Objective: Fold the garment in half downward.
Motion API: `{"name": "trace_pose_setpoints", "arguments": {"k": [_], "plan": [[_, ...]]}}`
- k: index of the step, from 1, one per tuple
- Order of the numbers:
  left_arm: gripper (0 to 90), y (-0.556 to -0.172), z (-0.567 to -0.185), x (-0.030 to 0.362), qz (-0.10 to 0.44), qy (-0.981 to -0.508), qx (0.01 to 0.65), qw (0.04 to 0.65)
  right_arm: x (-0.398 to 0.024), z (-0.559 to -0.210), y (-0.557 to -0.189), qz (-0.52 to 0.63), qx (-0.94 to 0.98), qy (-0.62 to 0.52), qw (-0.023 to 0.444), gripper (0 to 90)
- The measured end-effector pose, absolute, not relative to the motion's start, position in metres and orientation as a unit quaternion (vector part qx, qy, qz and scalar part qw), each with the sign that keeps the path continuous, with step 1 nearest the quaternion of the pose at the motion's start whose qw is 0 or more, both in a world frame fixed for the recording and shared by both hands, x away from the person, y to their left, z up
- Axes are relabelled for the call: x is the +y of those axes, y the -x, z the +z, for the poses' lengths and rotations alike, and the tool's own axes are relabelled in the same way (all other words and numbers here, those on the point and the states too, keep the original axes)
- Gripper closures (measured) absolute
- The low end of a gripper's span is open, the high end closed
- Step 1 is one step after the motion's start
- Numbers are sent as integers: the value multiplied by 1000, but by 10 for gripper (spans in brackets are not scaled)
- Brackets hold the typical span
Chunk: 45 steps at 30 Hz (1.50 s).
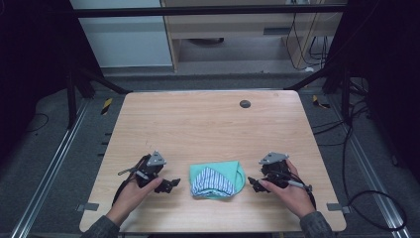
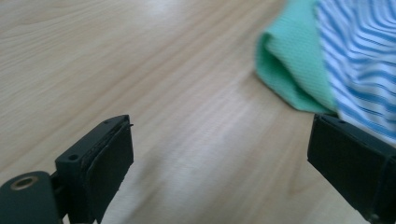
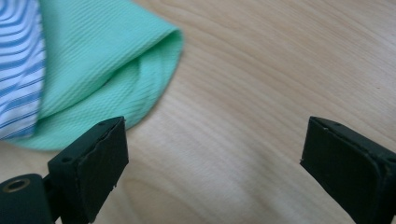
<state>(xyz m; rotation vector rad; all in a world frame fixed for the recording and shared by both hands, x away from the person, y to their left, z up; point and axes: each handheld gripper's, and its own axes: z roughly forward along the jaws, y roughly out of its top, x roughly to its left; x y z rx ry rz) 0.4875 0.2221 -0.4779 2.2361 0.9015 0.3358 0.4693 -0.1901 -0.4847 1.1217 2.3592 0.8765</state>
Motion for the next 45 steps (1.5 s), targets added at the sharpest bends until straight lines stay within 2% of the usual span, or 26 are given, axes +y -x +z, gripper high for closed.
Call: {"name": "trace_pose_setpoints", "arguments": {"k": [16, 22, 33, 42, 45], "plan": [[75, -542, -485, 245, 169, -840, 395, 330, -210, -494, -527, 304, 801, -474, 204, 137], [74, -552, -493, 249, 179, -833, 409, 327, -211, -502, -538, 318, 784, -496, 195, 93], [50, -565, -506, 249, 190, -817, 427, 338, -225, -509, -551, 333, 736, -545, 227, 77], [35, -567, -507, 248, 194, -814, 430, 340, -219, -511, -553, 318, 730, -553, 244, 48], [6, -568, -508, 248, 196, -812, 436, 334, -215, -511, -550, 311, 716, -573, 248, 36]]}}
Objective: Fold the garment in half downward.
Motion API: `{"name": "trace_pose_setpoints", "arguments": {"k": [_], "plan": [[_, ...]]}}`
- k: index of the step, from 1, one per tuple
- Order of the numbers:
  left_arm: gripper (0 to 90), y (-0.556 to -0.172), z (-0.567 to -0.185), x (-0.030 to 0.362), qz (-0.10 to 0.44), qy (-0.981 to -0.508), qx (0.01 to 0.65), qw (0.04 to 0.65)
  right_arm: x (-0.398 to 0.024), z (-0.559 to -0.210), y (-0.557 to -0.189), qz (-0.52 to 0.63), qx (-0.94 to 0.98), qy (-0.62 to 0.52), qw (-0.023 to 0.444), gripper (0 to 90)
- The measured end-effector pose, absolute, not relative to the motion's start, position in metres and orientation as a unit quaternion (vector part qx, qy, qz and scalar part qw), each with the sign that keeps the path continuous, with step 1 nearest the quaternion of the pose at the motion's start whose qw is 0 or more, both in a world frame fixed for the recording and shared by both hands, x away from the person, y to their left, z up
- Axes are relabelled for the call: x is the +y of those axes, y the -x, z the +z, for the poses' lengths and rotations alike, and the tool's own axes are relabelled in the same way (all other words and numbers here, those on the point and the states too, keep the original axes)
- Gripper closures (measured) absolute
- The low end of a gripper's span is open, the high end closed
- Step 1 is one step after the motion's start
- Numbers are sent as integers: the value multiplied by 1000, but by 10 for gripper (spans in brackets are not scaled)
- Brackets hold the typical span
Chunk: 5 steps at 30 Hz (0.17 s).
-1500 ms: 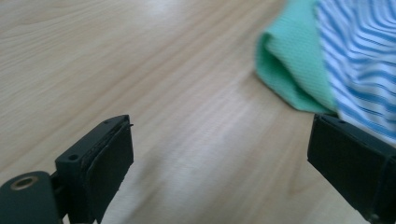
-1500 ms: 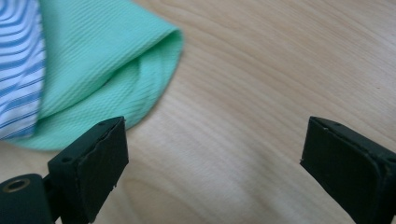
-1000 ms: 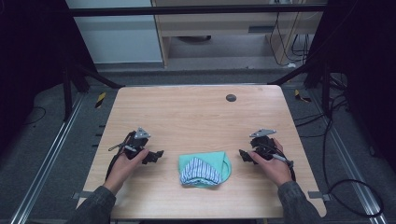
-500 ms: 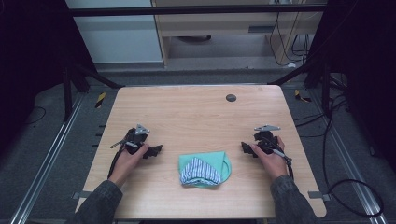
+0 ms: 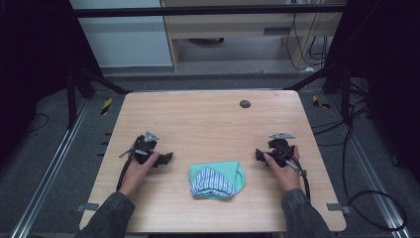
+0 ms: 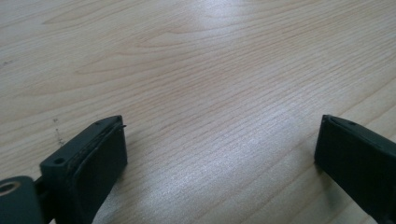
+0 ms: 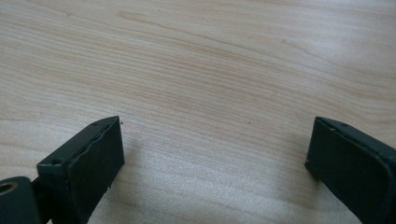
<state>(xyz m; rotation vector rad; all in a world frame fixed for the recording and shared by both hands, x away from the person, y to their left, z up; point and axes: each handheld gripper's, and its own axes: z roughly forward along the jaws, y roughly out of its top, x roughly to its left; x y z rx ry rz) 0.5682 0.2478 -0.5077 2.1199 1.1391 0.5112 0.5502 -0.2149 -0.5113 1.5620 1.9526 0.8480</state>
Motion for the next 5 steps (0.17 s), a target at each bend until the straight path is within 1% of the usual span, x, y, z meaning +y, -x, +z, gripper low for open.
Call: {"name": "trace_pose_setpoints", "arguments": {"k": [5], "plan": [[0, -568, -508, 247, 195, -807, 447, 333, -211, -512, -549, 305, 704, -590, 251, 19]]}}
